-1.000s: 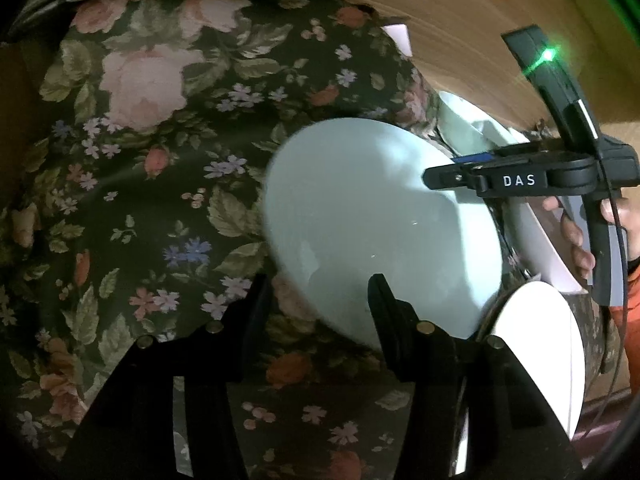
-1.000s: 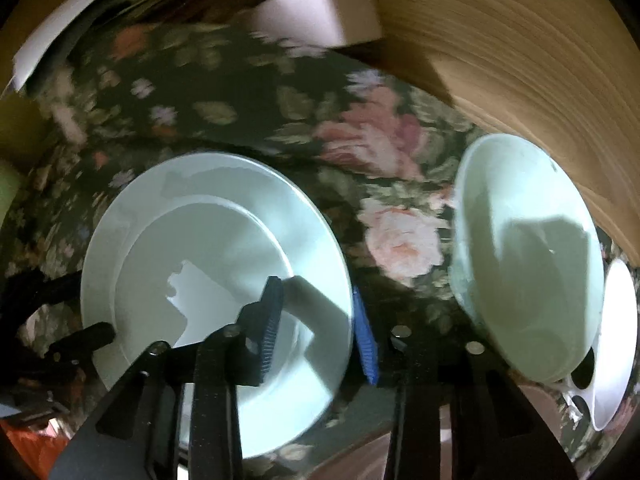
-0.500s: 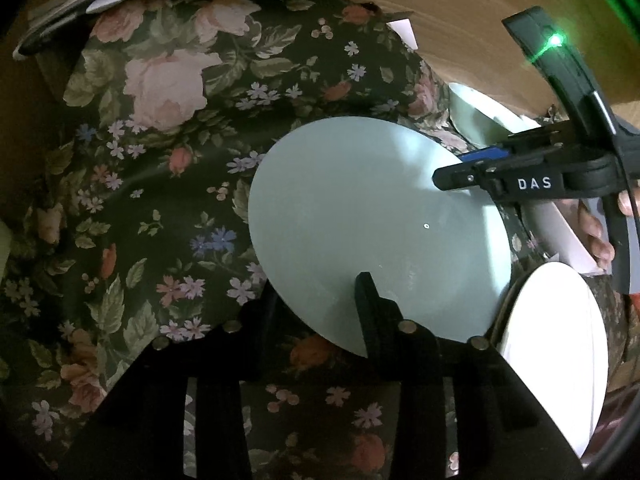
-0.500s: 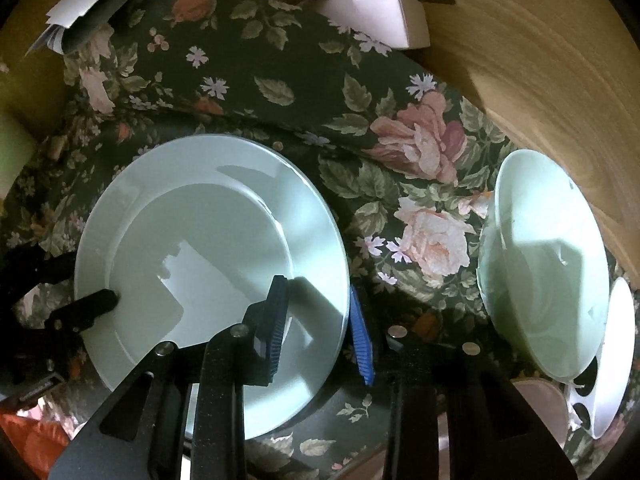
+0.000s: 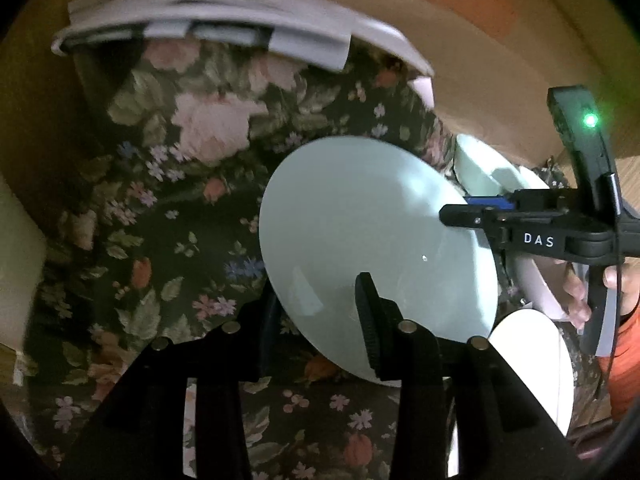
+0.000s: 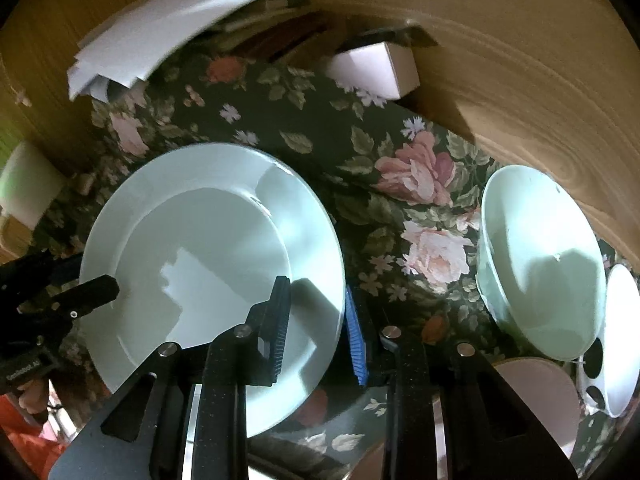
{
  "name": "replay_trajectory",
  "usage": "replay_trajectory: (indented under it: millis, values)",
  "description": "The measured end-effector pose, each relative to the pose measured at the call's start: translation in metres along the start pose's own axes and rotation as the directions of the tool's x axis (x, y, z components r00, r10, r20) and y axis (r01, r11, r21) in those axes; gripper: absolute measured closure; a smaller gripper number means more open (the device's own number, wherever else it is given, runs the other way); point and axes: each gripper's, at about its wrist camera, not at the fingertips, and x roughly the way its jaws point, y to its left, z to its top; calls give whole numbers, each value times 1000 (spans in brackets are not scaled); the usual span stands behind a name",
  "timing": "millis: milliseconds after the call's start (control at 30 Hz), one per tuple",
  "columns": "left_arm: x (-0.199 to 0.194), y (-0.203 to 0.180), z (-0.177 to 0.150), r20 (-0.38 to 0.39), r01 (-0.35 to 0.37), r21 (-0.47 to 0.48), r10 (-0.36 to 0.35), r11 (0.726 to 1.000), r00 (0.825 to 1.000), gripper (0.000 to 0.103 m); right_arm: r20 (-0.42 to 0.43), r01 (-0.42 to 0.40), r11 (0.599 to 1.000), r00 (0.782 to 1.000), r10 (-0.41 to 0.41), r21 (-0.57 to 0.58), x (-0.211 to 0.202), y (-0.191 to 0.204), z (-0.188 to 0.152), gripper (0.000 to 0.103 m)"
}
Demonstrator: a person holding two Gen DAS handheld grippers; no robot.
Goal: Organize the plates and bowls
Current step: 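Lift the mint-green plate with both grippers and carry it toward the white plate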
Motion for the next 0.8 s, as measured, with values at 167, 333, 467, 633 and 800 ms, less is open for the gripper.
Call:
replay_trajectory:
  millis: [167, 333, 467, 633, 800]
  values:
    - [-18, 2, 0, 32, 6, 6, -6, 1000, 999, 66, 46, -6, 1000, 999, 6, 13, -20, 7, -1, 79]
    - [-26, -5, -2, 47, 16, 9, -17, 1000, 999, 66, 92, -7, 1000, 996, 5, 26, -37, 3, -12, 80]
    - [-34, -10, -4, 59, 22, 19, -23, 1000, 998, 66, 125, 4, 1000, 992, -8, 31, -47, 0, -21, 80]
    - [-43, -17, -10, 69, 27, 30, -29, 999, 997, 66, 151, 8, 999, 988, -14, 45, -65, 1, -33, 80]
    - [-50, -25, -16, 76, 30, 46, -33, 999, 997, 66, 167, 37, 998, 985, -43, 42, -73, 6, -46, 80]
